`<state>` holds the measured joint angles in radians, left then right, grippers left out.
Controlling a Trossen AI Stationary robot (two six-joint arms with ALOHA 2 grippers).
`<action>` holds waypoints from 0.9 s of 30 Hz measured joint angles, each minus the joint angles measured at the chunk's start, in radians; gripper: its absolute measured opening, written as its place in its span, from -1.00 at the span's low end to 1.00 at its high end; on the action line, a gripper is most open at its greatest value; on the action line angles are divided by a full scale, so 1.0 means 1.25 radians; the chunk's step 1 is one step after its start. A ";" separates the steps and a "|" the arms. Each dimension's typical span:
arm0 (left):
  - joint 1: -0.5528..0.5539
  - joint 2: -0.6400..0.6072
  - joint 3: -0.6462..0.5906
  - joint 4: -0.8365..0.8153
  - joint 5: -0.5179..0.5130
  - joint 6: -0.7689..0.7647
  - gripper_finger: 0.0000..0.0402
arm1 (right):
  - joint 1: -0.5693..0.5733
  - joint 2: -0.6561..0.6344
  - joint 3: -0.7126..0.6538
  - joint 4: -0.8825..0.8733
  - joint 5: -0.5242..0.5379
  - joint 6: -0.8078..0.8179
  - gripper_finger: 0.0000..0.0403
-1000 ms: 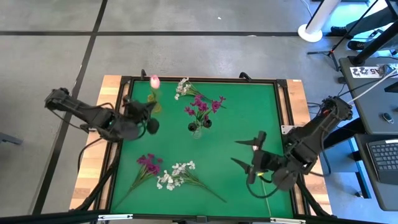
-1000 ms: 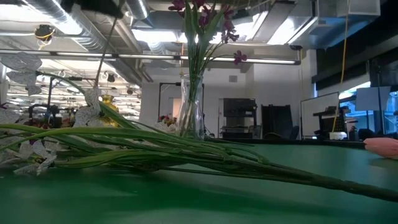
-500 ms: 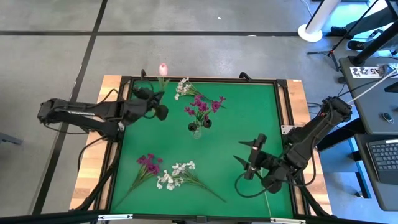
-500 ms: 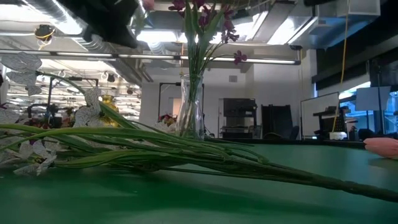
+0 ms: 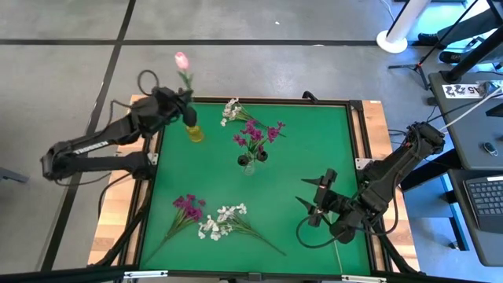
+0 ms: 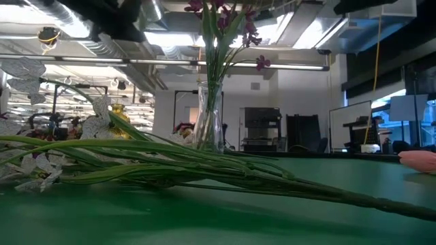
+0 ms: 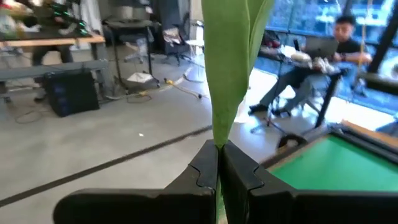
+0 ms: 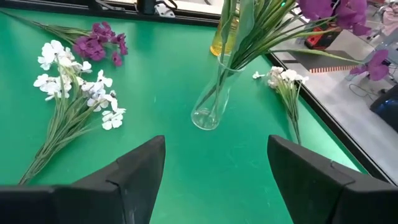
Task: Sort flowers into vase by color
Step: Put the left pink tulip into the yellow vase
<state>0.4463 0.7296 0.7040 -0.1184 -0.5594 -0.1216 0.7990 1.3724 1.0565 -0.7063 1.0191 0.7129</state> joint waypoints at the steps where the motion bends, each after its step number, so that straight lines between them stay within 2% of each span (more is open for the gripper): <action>1: 0.013 -0.019 0.000 -0.014 0.006 -0.001 -1.00 | 0.000 0.000 0.000 0.000 0.000 0.005 0.39; 5: 0.039 -0.072 0.000 -0.071 0.037 -0.003 -1.00 | 0.000 0.000 0.000 0.000 0.000 0.017 0.39; 13: 0.058 -0.085 0.000 -0.141 0.015 -0.021 -1.00 | 0.000 0.000 0.000 0.024 0.001 0.019 0.39; 20: 0.080 -0.059 -0.007 -0.131 0.013 -0.023 -1.00 | 0.000 0.000 0.000 0.028 0.001 0.019 0.39; 23: 0.087 -0.049 -0.043 -0.121 0.015 -0.027 -1.00 | 0.000 0.000 0.000 0.028 0.001 0.019 0.39; 27: 0.094 -0.044 -0.111 -0.031 0.018 -0.030 -1.00 | -0.001 0.000 0.000 0.028 0.001 0.019 0.39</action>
<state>0.5632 0.6743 0.5655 -0.1571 -0.5369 -0.1597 0.7982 1.3724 1.0565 -0.6713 1.0199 0.7364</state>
